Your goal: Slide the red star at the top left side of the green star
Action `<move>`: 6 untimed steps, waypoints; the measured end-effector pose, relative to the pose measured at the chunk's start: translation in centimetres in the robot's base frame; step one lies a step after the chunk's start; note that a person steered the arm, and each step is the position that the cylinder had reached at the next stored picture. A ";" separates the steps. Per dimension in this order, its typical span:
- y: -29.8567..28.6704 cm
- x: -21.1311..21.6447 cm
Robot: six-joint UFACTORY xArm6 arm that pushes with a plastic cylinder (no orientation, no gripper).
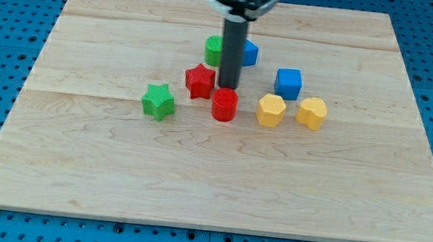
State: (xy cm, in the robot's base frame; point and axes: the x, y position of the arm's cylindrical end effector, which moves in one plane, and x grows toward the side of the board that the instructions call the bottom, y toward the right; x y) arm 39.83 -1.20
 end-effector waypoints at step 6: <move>-13.7 -5.9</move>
